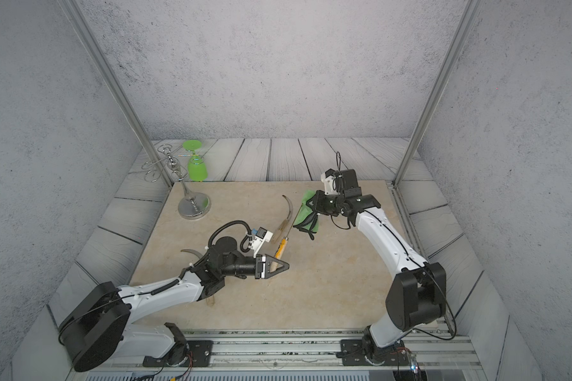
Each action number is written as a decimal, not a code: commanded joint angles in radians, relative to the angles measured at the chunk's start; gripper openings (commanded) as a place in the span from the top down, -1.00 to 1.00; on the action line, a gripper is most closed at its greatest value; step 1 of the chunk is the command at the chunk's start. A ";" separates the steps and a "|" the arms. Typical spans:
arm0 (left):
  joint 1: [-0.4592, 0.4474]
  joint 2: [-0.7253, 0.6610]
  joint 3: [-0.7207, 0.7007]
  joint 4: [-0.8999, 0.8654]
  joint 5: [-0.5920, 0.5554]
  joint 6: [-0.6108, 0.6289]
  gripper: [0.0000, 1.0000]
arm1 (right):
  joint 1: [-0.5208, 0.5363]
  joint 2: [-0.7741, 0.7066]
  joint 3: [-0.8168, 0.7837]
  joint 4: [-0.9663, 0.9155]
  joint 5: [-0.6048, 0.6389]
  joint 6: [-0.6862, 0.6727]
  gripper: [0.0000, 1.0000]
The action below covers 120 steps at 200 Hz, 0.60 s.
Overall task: Wipe small sickles with rags
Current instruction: Wipe the small sickle.
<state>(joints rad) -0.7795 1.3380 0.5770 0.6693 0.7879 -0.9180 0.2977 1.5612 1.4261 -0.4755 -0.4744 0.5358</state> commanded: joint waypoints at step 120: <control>-0.016 0.073 0.112 0.009 0.011 0.018 1.00 | 0.015 -0.083 -0.050 0.127 -0.240 -0.021 0.67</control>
<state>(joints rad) -0.7876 1.3933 0.6434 0.6762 0.7761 -0.9180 0.2874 1.5536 1.3918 -0.3462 -0.6006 0.5377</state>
